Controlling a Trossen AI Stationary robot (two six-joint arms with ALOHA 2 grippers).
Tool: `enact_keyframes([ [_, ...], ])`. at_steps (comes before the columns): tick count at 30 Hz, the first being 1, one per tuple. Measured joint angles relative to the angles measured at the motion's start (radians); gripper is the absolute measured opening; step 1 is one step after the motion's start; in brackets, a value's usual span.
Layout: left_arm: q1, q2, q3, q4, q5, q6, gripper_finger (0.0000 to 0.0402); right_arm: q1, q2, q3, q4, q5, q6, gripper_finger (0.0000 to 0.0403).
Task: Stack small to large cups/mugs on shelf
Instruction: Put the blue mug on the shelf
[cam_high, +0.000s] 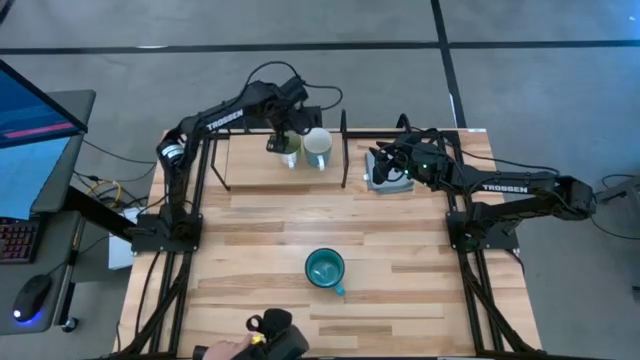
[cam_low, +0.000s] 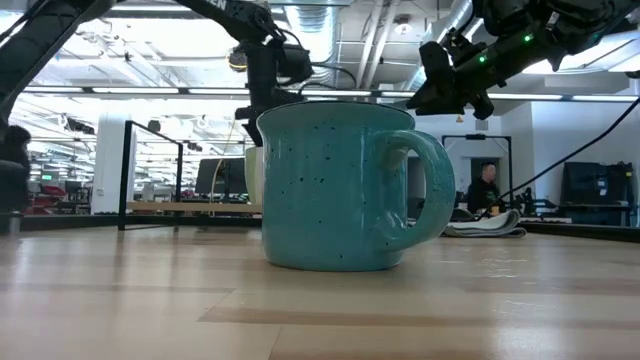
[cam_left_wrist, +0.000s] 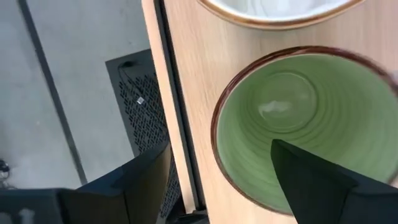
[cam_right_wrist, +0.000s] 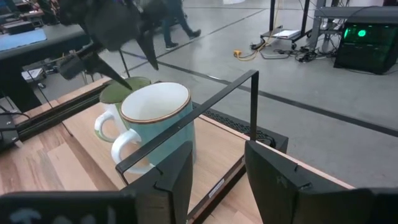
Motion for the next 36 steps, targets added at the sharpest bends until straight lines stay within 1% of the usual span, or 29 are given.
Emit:
enact_keyframes([
  [4,0.005,-0.045,0.000,0.000,0.011,-0.026,0.0270,0.000,0.000,0.000,0.000,0.000,0.000,0.0166],
  [6,0.006,-0.074,0.000,0.001,0.039,-0.040,0.0270,0.000,0.000,0.000,0.000,0.000,0.000,0.0166],
  [8,0.009,-0.104,0.000,0.001,0.101,-0.070,0.0270,0.000,0.000,0.000,0.000,0.000,0.000,0.0166],
  [12,0.028,-0.185,0.000,0.011,0.301,-0.172,0.0270,0.000,0.000,0.000,0.000,0.000,0.000,0.0166],
  [14,0.042,-0.230,0.000,0.012,0.361,-0.212,0.0270,0.000,0.000,0.000,0.000,0.000,0.000,0.0166],
  [17,0.057,-0.307,0.000,0.013,0.372,-0.286,0.0270,0.000,0.000,0.000,0.000,0.000,0.000,0.0166],
  [21,0.055,-0.428,0.000,0.020,0.390,-0.325,0.0270,0.000,0.000,0.000,0.001,0.000,0.000,0.0166],
  [25,0.050,-0.541,0.000,0.020,0.483,-0.402,0.0270,0.000,0.000,0.000,0.001,0.000,0.000,0.0166],
  [27,0.038,-0.590,0.000,0.020,0.512,-0.444,0.0270,0.000,0.000,0.000,0.001,0.000,0.000,0.0166],
  [30,-0.020,-0.648,-0.004,0.020,0.513,-0.491,0.0270,0.000,0.000,0.000,0.001,0.000,0.000,0.0166],
  [32,-0.076,-0.687,-0.034,0.023,0.514,-0.498,0.0270,0.000,0.000,0.000,0.001,0.000,0.000,0.0166],
  [34,-0.136,-0.726,-0.082,0.042,0.510,-0.523,0.0270,0.000,0.000,0.000,0.001,0.000,0.000,0.0166],
  [36,-0.194,-0.769,-0.154,0.092,0.476,-0.576,0.0270,0.000,0.000,0.000,0.001,0.000,0.000,0.0166],
])
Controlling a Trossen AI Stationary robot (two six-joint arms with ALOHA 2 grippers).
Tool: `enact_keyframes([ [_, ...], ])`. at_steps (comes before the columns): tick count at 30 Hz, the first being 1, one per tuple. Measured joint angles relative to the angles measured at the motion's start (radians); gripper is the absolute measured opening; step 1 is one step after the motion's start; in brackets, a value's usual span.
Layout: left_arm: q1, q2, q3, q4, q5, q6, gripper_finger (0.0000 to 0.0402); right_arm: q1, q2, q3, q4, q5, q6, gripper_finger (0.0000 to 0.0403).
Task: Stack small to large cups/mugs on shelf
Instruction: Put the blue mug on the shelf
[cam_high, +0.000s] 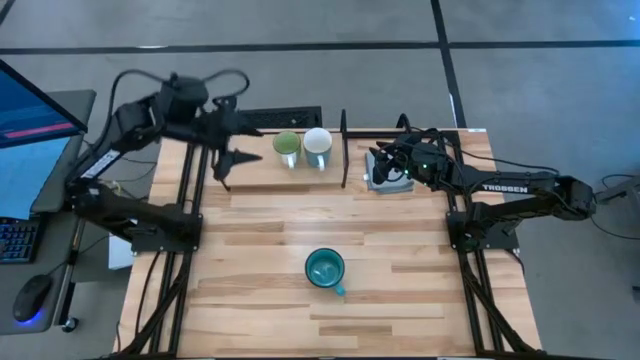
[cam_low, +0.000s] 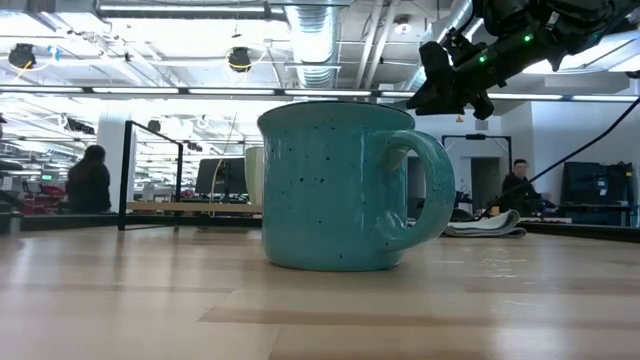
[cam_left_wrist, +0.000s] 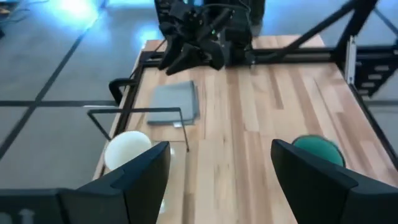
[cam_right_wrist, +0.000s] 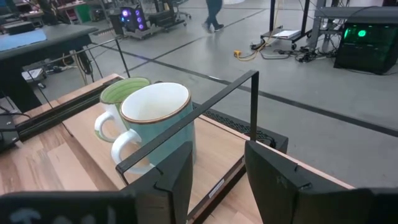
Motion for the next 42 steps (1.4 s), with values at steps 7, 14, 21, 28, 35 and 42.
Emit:
enact_keyframes([
  [7,-0.190,-0.128,-0.307,0.196,-0.192,-0.211,0.0270,0.000,0.000,0.000,0.000,0.000,-0.003,0.0166],
  [14,-0.384,-0.168,-0.625,0.508,-0.207,-0.384,0.0270,0.000,0.000,0.000,0.000,0.000,-0.033,0.0166],
  [21,-0.505,-0.118,-0.781,0.703,-0.207,-0.490,0.0270,0.000,0.000,0.000,0.000,0.000,-0.034,0.0166],
  [28,-0.577,-0.015,-0.796,0.749,-0.206,-0.671,0.0270,0.000,0.000,0.000,0.000,0.000,-0.035,0.0166],
  [35,-0.582,0.100,-0.796,0.743,-0.204,-0.694,0.0270,0.000,0.000,0.000,-0.001,0.000,-0.035,0.0166],
  [42,-0.582,0.162,-0.796,0.800,-0.163,-0.764,0.0270,0.001,0.000,0.000,-0.004,0.000,-0.035,0.0166],
])
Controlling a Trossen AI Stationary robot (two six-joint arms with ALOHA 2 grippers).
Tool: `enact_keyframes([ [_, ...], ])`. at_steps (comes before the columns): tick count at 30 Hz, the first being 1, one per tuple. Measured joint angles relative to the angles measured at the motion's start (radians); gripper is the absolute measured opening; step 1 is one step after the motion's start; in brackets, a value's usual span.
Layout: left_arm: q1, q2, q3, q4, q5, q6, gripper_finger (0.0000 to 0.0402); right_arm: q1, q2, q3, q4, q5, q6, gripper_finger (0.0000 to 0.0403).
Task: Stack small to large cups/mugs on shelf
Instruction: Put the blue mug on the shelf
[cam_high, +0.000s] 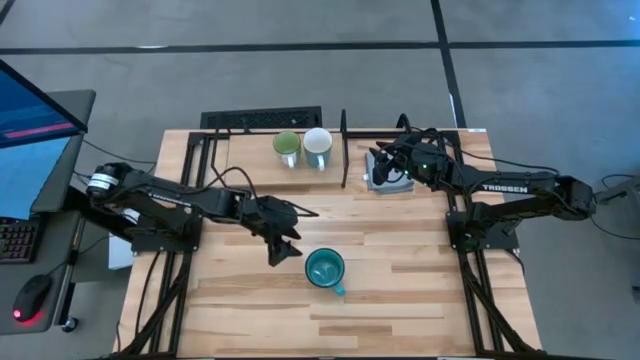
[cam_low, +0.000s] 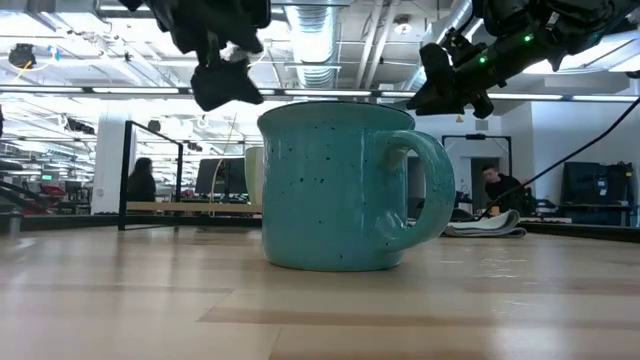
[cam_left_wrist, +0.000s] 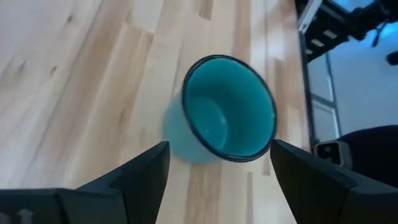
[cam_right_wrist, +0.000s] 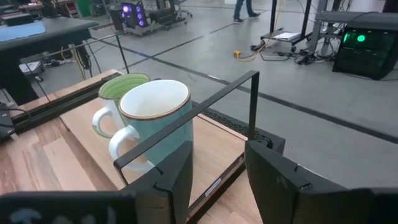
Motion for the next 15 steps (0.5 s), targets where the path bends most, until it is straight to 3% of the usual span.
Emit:
enact_keyframes([
  [15,0.008,0.008,0.000,0.053,0.012,0.130,0.0270,0.000,0.000,0.000,-0.005,0.000,0.000,0.0166],
])
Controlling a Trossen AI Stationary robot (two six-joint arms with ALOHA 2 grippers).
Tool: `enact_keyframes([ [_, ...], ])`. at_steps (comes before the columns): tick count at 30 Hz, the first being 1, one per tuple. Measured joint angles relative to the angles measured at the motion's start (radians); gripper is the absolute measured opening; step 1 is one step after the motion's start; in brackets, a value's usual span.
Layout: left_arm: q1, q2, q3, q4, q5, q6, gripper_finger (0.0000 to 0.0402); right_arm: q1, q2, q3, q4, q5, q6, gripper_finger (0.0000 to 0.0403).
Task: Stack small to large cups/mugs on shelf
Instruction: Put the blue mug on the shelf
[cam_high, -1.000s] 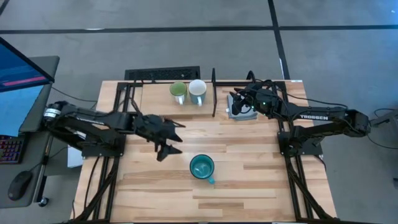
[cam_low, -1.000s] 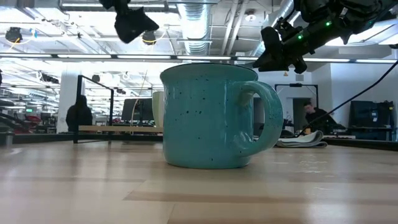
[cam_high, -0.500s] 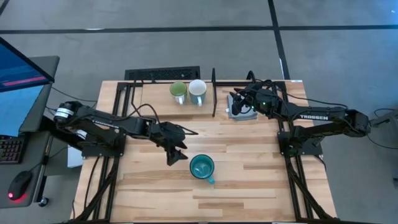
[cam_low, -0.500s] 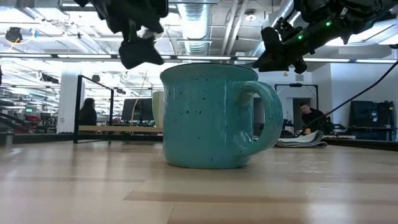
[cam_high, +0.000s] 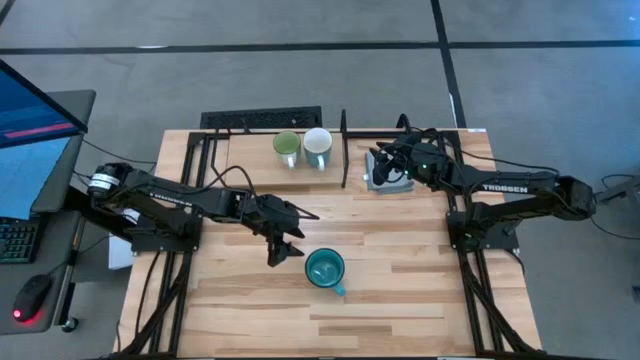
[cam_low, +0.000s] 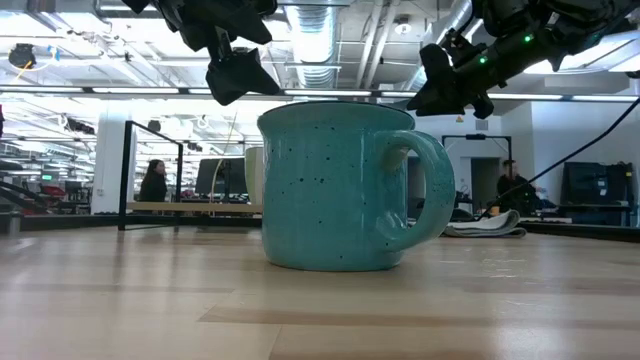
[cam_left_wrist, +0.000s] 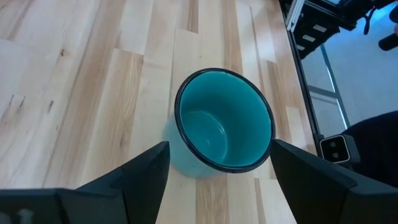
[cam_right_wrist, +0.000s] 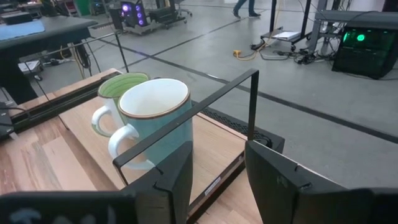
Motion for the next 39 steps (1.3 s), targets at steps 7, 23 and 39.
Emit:
enact_keyframes([
  [7,0.000,0.000,0.000,-0.001,0.016,0.001,0.0270,0.000,0.000,0.000,0.000,0.000,0.000,0.0166],
  [23,0.000,-0.001,0.000,0.042,0.023,-0.059,0.0270,0.000,0.000,0.000,0.001,0.000,0.000,0.0166],
  [39,-0.032,-0.001,0.000,0.029,-0.158,-0.313,0.0270,0.000,0.000,0.000,0.001,0.000,0.060,0.0166],
])
